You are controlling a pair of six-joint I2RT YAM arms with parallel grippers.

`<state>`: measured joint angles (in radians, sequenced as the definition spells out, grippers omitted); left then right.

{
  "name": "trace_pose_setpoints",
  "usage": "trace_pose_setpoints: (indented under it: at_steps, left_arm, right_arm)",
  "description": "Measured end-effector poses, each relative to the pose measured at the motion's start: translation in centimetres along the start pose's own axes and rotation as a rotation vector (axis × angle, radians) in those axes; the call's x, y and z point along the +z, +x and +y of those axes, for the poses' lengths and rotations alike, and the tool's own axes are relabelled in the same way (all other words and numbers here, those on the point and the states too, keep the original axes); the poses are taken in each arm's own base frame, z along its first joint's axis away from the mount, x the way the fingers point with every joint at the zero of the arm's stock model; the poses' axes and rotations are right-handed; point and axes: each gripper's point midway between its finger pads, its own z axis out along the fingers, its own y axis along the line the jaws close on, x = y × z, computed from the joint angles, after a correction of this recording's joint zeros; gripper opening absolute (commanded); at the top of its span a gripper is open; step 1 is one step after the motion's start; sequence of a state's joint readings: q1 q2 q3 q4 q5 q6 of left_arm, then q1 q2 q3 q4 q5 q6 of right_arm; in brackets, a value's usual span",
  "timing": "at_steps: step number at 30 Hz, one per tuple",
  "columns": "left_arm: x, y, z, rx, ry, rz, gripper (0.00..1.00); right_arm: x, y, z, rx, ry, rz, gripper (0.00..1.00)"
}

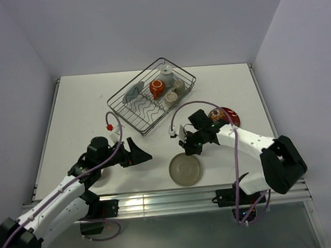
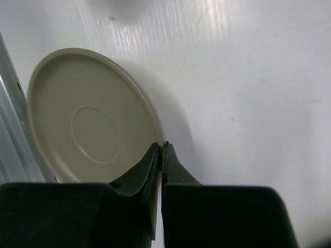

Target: Load the mixed dishes into the dish rack

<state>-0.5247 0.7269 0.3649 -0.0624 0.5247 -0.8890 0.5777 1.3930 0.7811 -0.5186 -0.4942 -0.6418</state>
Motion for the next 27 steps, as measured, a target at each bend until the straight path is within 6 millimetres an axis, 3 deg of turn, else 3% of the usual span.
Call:
trace_pose_setpoints:
  at_steps: [6, 20, 24, 25, 27]
  left_arm:
    - [3.0, 2.9, 0.2, 0.006, -0.049, 0.074, 0.94]
    - [8.5, 5.9, 1.8, 0.159, -0.172, 0.108, 0.91]
    - [9.8, 5.9, 1.5, 0.199, -0.163, 0.106, 0.73]
    - [10.1, 5.8, 1.4, 0.206, -0.156, 0.103, 0.61]
    - [10.5, 5.7, 1.1, 0.219, -0.142, 0.101, 0.48]
  right_arm:
    - [-2.0, -2.9, -0.3, -0.055, 0.062, -0.119, 0.0]
    - [-2.1, -4.2, 0.5, 0.005, 0.02, -0.179, 0.0]
    - [-2.3, -4.5, 0.7, 0.005, 0.017, -0.193, 0.0]
    - [-2.4, -4.6, 0.8, 0.003, 0.016, -0.2, 0.0]
    - [-2.4, -4.8, 0.8, 0.002, 0.015, -0.207, 0.0]
